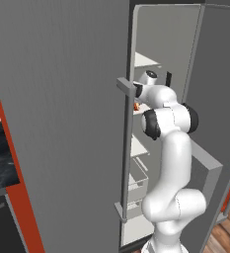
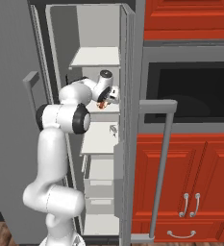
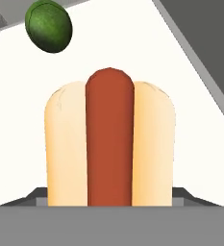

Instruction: Store the hot dog in the freezer for long-term storage. Close the freezer door after placing the cooked food.

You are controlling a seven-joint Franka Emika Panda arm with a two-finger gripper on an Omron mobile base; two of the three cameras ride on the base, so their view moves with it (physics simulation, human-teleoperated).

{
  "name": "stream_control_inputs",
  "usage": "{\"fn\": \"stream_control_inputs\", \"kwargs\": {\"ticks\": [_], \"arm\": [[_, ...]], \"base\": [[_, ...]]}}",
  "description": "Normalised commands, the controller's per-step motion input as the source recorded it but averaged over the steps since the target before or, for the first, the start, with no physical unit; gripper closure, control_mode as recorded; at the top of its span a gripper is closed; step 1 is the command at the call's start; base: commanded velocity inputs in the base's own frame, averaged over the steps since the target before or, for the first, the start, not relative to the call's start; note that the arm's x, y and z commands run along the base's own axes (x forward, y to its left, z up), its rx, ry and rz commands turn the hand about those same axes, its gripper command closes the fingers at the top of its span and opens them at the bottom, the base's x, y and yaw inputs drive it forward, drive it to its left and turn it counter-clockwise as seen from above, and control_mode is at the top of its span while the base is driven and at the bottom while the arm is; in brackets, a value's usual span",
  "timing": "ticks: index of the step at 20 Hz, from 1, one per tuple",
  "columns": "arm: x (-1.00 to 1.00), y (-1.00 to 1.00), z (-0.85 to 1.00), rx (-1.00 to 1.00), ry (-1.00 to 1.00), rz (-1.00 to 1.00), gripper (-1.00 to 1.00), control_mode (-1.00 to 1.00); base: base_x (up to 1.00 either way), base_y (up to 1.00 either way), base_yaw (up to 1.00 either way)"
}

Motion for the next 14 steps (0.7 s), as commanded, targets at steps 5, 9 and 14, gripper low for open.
{"fn": "stream_control_inputs", "kwargs": {"ticks": [5,9,14], "arm": [[0.14,0.04,-0.01,0.00,0.00,0.00,-1.00,-1.00],[0.03,0.00,0.00,0.00,0.00,0.00,-1.00,-1.00],[0.00,0.00,0.00,0.00,0.00,0.00,-1.00,-1.00]], "base": [[0.00,0.00,0.00],[0.00,0.00,0.00],[0.00,0.00,0.00]]}}
